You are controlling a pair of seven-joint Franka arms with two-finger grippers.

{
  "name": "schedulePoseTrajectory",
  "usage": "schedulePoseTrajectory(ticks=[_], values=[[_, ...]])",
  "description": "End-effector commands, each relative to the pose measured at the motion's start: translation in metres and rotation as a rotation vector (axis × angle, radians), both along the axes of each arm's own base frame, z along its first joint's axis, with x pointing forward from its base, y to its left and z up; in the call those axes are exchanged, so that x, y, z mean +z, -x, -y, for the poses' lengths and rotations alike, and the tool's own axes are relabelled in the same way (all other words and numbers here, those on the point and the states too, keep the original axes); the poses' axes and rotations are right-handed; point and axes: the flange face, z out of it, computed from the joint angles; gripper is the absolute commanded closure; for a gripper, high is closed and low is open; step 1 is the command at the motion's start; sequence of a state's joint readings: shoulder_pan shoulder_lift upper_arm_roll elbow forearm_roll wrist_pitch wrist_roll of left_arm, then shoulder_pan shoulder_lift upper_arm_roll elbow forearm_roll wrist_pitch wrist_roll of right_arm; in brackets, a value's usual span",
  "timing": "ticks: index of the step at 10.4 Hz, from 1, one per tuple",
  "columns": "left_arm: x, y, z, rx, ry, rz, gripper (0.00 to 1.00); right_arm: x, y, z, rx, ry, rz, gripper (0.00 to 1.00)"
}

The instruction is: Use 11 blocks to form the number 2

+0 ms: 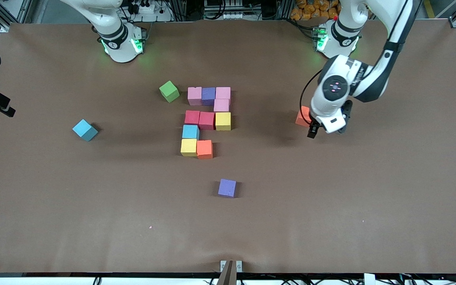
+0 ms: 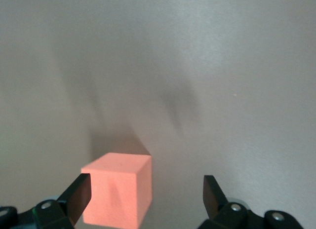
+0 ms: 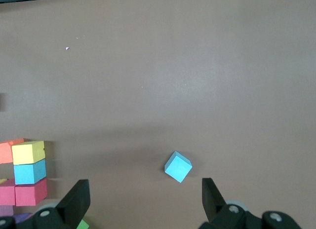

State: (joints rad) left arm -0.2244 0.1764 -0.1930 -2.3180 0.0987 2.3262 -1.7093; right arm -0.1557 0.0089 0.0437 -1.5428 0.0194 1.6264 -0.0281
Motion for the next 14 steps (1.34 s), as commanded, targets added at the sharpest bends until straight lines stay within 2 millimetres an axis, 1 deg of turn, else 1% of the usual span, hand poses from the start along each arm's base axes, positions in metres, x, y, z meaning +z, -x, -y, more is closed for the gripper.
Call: schedulePoseTrajectory(ticks=[1, 2, 3, 5, 6, 8, 10, 12, 13, 14], values=[[0.0, 0.028, -0.013, -0.005, 0.047, 0.042, 0.0, 0.005, 0.0, 0.003, 0.008, -0.005, 0.0, 0.0], [-0.003, 0.034, -0.011, -0.016, 0.052, 0.053, 0.0, 0.005, 0.0, 0.003, 0.008, -0.005, 0.0, 0.0], [-0.01, 0.043, 0.0, -0.048, 0.054, 0.038, 0.0, 0.005, 0.0, 0.002, 0.011, -0.004, 0.0, 0.0], [-0.029, 0.056, 0.007, -0.077, 0.057, 0.007, 0.0, 0.005, 0.0, 0.004, 0.006, -0.005, 0.0, 0.0], [-0.036, 0.059, 0.01, -0.083, 0.064, 0.004, 0.0, 0.005, 0.0, 0.004, 0.006, -0.005, 0.0, 0.0], [-0.049, 0.062, 0.013, -0.09, 0.072, -0.006, 0.0, 0.005, 0.0, 0.004, 0.004, -0.005, 0.001, 0.0], [-0.058, 0.063, 0.013, -0.089, 0.078, -0.01, 0.0, 0.005, 0.0, 0.004, 0.004, -0.005, 0.001, 0.0], [-0.062, 0.063, 0.013, -0.083, 0.084, -0.009, 0.0, 0.005, 0.0, 0.004, 0.005, -0.005, 0.0, 0.0], [-0.063, 0.061, 0.008, -0.07, 0.083, -0.011, 0.0, 0.005, 0.0, 0.005, 0.001, -0.005, 0.0, 0.0], [-0.063, 0.06, 0.008, -0.069, 0.084, -0.01, 0.0, 0.005, 0.0, 0.005, 0.001, -0.005, 0.001, 0.0]])
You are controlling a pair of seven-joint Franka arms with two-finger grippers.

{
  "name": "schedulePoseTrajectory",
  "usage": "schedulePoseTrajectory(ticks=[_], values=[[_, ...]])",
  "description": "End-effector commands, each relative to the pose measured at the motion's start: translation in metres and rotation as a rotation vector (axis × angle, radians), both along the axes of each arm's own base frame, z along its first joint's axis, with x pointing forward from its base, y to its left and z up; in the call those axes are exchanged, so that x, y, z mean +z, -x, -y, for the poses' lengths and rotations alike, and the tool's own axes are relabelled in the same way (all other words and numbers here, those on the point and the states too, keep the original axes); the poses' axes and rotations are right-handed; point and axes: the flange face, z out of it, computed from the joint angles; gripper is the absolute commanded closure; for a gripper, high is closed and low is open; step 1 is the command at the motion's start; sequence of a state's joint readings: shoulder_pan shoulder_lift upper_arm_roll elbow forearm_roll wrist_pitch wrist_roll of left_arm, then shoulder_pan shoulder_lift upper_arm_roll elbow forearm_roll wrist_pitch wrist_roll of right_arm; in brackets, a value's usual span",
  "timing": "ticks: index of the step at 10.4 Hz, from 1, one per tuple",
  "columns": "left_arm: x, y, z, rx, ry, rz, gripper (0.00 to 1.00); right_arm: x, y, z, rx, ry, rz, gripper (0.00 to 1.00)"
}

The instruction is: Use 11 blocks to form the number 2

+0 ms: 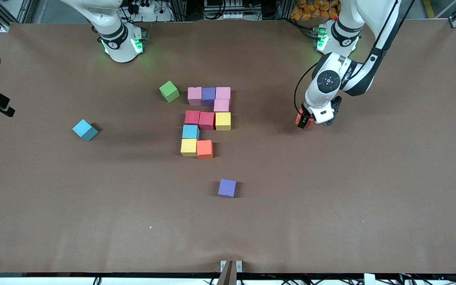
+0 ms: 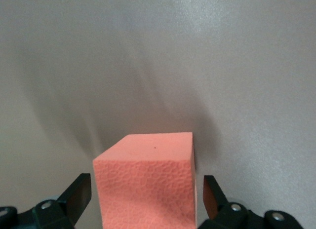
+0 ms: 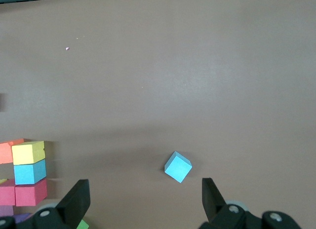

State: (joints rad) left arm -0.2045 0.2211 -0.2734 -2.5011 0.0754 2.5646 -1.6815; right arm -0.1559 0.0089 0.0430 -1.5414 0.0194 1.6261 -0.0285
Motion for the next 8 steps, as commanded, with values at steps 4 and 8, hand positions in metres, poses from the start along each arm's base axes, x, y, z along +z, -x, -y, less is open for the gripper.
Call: schedulePoseTrajectory(ticks=[4, 8], values=[[0.008, -0.012, -0.002, 0.074, 0.052, 0.009, 0.77, 0.004, 0.0, 0.004, 0.003, -0.005, 0.0, 0.0], [0.052, -0.08, 0.039, 0.198, 0.087, 0.014, 0.77, 0.004, 0.0, 0.003, 0.005, -0.005, 0.0, 0.0]])
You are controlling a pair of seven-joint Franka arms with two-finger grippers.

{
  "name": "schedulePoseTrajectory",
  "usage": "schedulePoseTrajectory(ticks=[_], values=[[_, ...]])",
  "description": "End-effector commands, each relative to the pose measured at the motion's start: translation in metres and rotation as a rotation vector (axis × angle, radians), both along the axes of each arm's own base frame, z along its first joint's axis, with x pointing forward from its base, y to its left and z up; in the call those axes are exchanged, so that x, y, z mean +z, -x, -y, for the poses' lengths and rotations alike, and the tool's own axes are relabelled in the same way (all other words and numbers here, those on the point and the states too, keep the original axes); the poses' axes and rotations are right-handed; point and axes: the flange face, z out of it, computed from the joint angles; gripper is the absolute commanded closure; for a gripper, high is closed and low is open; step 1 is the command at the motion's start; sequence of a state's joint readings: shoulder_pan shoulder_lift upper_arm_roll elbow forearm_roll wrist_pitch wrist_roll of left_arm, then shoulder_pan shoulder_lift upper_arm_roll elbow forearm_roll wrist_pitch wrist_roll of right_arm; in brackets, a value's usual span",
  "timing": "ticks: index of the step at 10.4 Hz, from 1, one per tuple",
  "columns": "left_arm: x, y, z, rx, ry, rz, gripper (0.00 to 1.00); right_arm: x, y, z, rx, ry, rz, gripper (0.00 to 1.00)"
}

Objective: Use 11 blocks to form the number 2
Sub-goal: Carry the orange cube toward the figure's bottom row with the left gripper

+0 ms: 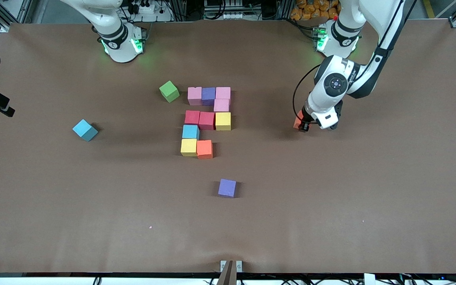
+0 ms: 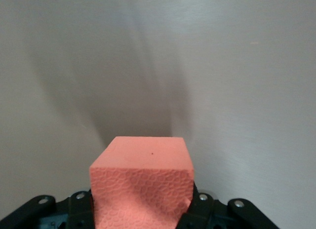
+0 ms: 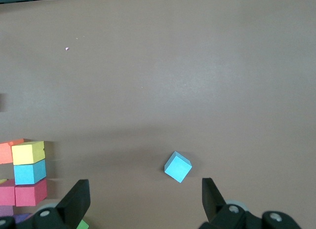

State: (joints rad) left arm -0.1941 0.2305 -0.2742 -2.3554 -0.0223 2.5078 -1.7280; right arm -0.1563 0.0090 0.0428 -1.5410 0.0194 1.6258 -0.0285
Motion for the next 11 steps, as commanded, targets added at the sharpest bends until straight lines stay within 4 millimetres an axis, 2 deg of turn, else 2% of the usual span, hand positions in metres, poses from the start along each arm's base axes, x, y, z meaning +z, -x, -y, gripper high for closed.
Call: schedulePoseTrajectory(ticks=[1, 3, 5, 8, 10, 11], values=[[0.022, -0.052, 0.036, 0.08, 0.018, -0.064, 0.77, 0.004, 0.0, 0.004, 0.004, -0.005, 0.0, 0.0], [0.04, -0.084, 0.075, 0.128, 0.03, -0.08, 0.76, 0.004, 0.0, 0.004, 0.004, -0.005, 0.0, 0.0], [0.049, -0.093, 0.119, 0.139, 0.053, -0.047, 0.76, 0.004, 0.0, 0.003, 0.006, -0.006, 0.0, 0.0], [0.038, -0.1, 0.18, 0.148, 0.073, -0.036, 0.76, 0.004, 0.0, 0.004, 0.003, -0.005, 0.0, 0.0], [0.029, -0.11, 0.21, 0.186, 0.054, -0.006, 0.76, 0.004, 0.0, 0.005, 0.001, -0.005, 0.0, 0.0], [0.022, -0.113, 0.216, 0.215, 0.043, 0.003, 0.75, 0.004, 0.0, 0.004, 0.003, -0.005, 0.0, 0.0]])
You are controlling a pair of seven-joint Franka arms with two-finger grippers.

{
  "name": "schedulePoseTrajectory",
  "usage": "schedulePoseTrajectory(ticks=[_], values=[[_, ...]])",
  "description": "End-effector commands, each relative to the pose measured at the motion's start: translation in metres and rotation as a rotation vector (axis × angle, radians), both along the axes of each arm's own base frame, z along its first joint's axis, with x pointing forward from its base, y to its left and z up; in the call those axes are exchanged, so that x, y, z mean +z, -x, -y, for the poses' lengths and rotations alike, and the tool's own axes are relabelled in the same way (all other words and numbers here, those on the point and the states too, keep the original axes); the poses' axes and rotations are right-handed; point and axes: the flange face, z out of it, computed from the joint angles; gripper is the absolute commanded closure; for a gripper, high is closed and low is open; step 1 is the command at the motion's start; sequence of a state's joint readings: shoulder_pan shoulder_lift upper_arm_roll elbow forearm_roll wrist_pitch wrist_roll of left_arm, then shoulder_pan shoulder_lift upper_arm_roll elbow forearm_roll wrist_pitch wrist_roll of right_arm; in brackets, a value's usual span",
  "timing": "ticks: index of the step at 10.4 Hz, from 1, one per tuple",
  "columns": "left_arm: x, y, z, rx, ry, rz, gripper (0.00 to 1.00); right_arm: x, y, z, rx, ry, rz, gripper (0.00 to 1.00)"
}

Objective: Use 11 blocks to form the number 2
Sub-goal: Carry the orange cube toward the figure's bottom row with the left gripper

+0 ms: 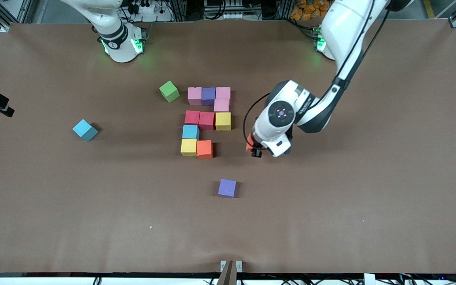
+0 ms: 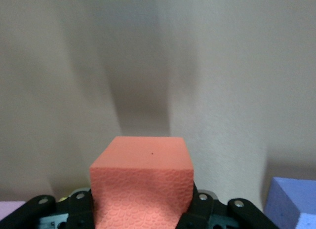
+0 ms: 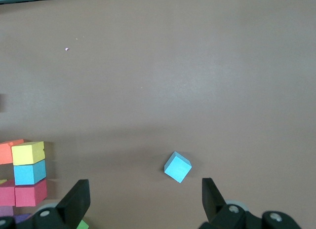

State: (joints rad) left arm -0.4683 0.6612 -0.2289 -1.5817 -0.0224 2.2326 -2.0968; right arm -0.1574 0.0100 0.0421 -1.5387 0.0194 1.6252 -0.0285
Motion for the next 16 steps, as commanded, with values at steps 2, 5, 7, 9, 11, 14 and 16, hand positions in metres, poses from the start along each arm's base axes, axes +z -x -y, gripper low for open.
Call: schedulePoseTrajectory(ticks=[2, 5, 7, 9, 11, 14, 16], values=[[-0.015, -0.02, 0.027, 0.093, -0.059, 0.043, 0.73, 0.005, 0.0, 0.003, 0.003, -0.005, 0.001, 0.0], [-0.027, -0.016, 0.059, 0.111, -0.046, 0.059, 0.72, 0.005, 0.001, 0.004, 0.001, -0.005, 0.001, 0.0], [-0.031, -0.009, 0.076, 0.092, -0.029, 0.075, 0.72, 0.006, 0.0, 0.004, 0.001, -0.004, 0.004, 0.0], [-0.037, 0.0, 0.093, 0.071, -0.013, 0.096, 0.71, 0.006, 0.0, 0.004, 0.003, -0.004, 0.004, 0.0], [-0.051, 0.009, 0.108, 0.051, 0.001, 0.11, 0.71, 0.007, 0.001, 0.005, 0.001, -0.004, 0.006, 0.0], [-0.063, 0.016, 0.12, 0.052, -0.006, 0.14, 0.72, 0.008, 0.001, 0.005, 0.0, -0.004, 0.009, 0.0], [-0.067, 0.019, 0.122, 0.048, -0.007, 0.14, 0.71, 0.008, 0.001, 0.005, 0.0, -0.004, 0.009, 0.0]])
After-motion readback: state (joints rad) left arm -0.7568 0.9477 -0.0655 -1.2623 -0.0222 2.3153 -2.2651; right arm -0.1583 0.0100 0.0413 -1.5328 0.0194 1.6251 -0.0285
